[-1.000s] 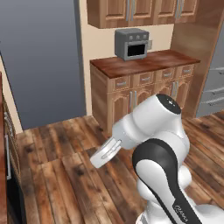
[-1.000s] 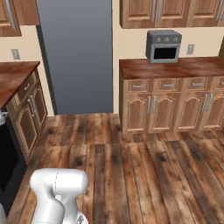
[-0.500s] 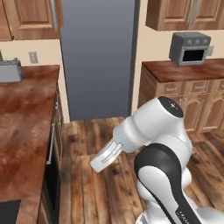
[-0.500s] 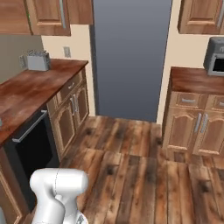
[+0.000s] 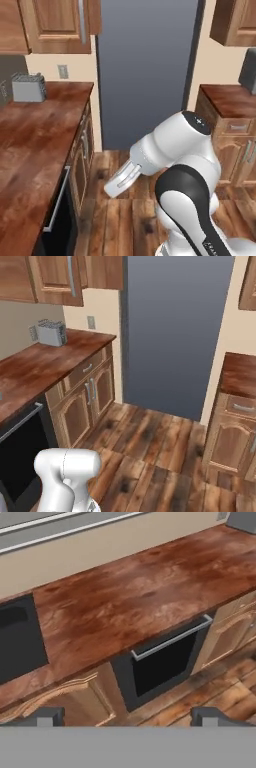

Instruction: Get the candle and the beer from the cabinet and move them to the dining counter.

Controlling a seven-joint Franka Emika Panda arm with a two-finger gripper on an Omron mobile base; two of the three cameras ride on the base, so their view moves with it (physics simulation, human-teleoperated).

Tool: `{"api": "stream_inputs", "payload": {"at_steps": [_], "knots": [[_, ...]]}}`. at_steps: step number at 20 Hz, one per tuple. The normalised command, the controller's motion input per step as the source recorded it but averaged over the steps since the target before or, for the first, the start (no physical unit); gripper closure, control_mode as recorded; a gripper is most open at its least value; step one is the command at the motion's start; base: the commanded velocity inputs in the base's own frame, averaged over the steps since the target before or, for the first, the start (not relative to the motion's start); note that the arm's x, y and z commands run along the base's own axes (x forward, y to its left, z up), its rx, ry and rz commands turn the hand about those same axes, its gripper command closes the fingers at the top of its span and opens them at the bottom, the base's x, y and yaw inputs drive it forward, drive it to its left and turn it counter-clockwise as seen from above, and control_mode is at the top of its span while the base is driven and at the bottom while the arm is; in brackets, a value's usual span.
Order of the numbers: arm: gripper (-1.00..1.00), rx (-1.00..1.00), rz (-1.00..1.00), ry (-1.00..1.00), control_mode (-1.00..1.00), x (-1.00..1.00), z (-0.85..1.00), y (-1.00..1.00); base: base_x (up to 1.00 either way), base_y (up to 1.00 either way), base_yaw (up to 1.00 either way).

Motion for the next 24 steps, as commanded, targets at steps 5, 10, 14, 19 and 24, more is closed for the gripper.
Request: {"api": "stream_inputs", "payload": {"at_steps": [5, 10, 14, 19, 24], "knots": [[-1.0, 0.0, 0.0, 0.0, 1.0, 0.0, 0.0, 0.0, 0.94, -0.53, 0.36], [-1.0, 0.0, 0.0, 0.0, 1.0, 0.0, 0.0, 0.0, 0.91, -0.53, 0.37], [-1.0, 0.0, 0.0, 0.0, 1.0, 0.0, 0.0, 0.0, 0.54, -0.74, 0.33], [-1.0, 0.0, 0.0, 0.0, 1.0, 0.0, 0.0, 0.0, 0.53, -0.78, 0.31], [-1.0, 0.0, 0.0, 0.0, 1.0, 0.0, 0.0, 0.0, 0.57, -0.72, 0.32]]}}
